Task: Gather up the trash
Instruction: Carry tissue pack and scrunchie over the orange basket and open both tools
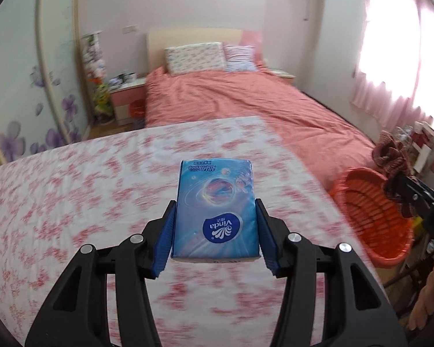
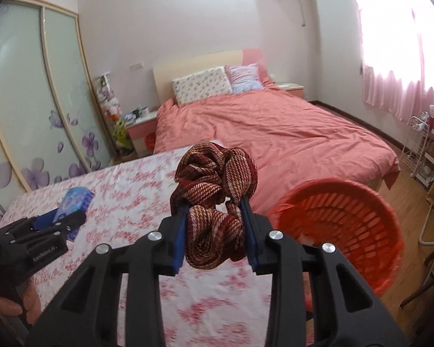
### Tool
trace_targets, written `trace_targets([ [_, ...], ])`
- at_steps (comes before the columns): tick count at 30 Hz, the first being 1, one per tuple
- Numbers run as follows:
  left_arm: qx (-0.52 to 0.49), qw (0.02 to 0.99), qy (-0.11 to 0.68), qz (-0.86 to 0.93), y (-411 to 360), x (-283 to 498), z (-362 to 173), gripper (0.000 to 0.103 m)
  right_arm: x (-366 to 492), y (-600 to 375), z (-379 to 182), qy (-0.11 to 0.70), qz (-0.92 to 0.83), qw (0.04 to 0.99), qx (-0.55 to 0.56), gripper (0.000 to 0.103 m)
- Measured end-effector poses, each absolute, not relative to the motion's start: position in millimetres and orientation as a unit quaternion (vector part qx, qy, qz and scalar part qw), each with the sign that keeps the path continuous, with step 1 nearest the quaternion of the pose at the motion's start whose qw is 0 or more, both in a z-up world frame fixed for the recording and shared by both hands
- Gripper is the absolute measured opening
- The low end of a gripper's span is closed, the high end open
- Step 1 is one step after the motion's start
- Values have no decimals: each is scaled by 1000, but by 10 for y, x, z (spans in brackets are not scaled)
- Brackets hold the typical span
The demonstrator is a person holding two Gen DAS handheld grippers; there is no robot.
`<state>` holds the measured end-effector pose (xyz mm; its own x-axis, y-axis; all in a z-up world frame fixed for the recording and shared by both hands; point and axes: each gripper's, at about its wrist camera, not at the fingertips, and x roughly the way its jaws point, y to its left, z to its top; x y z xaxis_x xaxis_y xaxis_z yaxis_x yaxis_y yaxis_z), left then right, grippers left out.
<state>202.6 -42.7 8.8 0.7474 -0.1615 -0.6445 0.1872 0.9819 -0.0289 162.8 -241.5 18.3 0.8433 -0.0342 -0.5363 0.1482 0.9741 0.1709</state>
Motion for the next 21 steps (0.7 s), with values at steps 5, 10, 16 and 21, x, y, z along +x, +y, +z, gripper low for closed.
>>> trace_targets([
  [5, 22, 929, 338, -153, -907, 1962, 174, 52, 1415, -2757, 287, 254, -77, 957, 114, 33],
  [10, 23, 919, 336, -206, -1342, 1937, 190, 52, 1268, -3151, 263, 249, -109, 953, 133, 33],
  [16, 35, 900, 343, -267, -1890, 1964, 85, 52, 1195, -3591, 131, 249, -139, 946, 156, 33],
  [21, 47, 883, 357, -302, -2246, 2026, -52, 52, 1212, -3953, -24, 256, -157, 936, 182, 33],
])
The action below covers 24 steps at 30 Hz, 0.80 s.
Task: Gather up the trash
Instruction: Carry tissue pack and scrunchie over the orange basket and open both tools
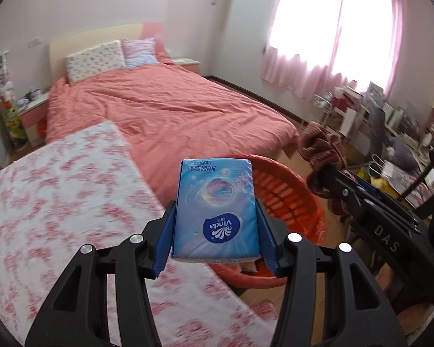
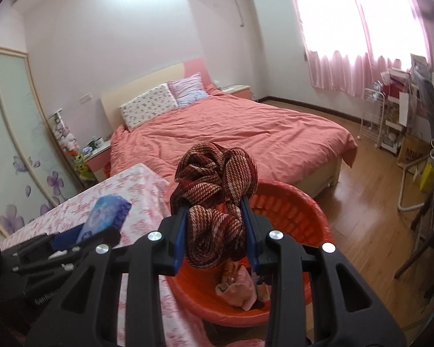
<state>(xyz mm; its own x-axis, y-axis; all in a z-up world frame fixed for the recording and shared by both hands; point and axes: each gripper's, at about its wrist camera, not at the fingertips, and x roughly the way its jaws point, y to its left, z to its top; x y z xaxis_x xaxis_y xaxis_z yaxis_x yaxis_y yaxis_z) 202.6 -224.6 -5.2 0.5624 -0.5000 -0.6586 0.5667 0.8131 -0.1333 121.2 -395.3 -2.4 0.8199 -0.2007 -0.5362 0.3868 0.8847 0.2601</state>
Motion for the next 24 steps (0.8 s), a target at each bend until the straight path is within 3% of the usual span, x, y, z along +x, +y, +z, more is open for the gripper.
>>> trace_targets([
  [6, 53, 862, 385, -325, -2598, 2148, -256, 54, 1290, -4300, -211, 263, -165, 926, 215, 39],
  [9, 56, 856, 403, -319, -2668, 2208, -368, 62, 1352, -4438, -317, 270, -166, 918, 239, 50],
  [12, 60, 856, 413, -304, -2646, 2219, -443, 69, 1374, -4520, -389, 276, -165, 913, 250, 53],
  [18, 59, 875, 403, -261, -2276, 2115, -359, 70, 1233, -4343, -307, 268, -167, 924, 215, 73],
  [24, 65, 916, 339, -205, -1645, 1690, -52, 82, 860, -3896, -40, 232, -174, 944, 156, 94],
])
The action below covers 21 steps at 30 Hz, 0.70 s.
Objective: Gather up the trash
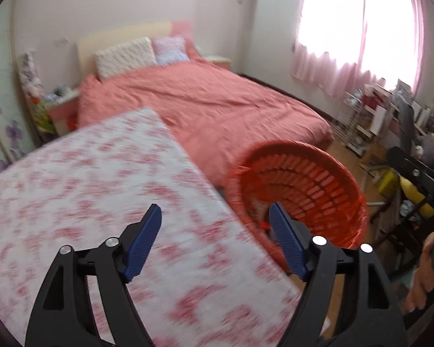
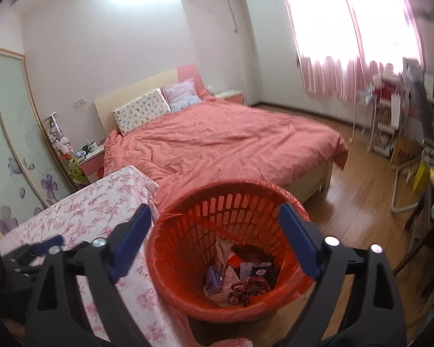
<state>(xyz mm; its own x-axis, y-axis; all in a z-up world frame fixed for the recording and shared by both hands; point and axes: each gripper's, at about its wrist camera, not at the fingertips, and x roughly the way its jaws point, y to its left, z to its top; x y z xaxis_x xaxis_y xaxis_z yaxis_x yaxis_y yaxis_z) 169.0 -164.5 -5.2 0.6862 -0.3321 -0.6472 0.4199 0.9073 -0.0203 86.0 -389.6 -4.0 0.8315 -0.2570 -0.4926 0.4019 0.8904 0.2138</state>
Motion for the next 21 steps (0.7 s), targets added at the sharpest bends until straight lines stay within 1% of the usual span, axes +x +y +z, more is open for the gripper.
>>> trace_targets([
  [1, 64, 922, 329, -197, -1561, 1631, -10, 89, 791, -3813, 8, 225, -177, 947, 145, 96],
  [2, 62, 929, 314, -185, -1439, 1522, 43, 92, 702, -3706, 56, 215, -180, 951, 131, 98],
  [4, 61, 940, 292, -168, -1241, 1367, 124, 93, 546, -3499, 142, 200, -187, 956, 105, 99],
  [5, 58, 945, 281, -157, -1114, 1236, 165, 96, 471, -3391, 174, 196, -194, 957, 92, 99],
  [10, 46, 958, 256, -119, -819, 880, 204, 101, 154, -2934, 267, 192, -205, 959, 48, 99],
  [15, 36, 968, 235, -79, -615, 514, 176, 101, -136, -2566, 271, 190, -215, 958, 28, 99],
  [21, 23, 974, 221, -28, -422, 245, 115, 101, -515, -2219, 277, 145, -272, 951, 0, 99],
])
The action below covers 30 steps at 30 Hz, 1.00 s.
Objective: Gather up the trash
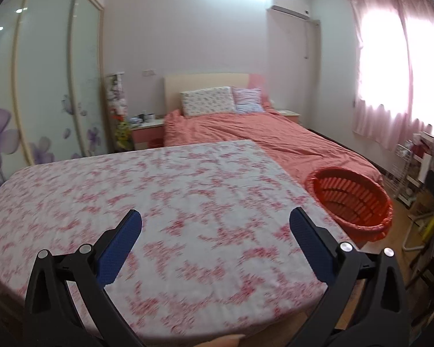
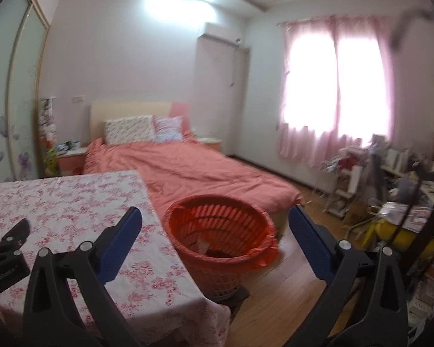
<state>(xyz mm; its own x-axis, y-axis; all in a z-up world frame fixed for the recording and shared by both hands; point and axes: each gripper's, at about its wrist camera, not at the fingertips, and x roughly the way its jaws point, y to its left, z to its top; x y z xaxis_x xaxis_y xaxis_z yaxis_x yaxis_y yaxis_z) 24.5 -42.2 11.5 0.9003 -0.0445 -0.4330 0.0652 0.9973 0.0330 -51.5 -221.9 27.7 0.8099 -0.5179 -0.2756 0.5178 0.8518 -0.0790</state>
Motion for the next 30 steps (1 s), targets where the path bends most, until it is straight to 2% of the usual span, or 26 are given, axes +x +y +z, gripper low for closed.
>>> trace_targets([
  [7, -11, 969, 246, -12, -205, 90, 10, 101, -652, -2090, 188, 175, -294, 940, 15, 99],
  [30, -14, 963, 268, -3, -127, -103, -69, 101, -626, -2007, -64, 266, -262, 925, 70, 99],
])
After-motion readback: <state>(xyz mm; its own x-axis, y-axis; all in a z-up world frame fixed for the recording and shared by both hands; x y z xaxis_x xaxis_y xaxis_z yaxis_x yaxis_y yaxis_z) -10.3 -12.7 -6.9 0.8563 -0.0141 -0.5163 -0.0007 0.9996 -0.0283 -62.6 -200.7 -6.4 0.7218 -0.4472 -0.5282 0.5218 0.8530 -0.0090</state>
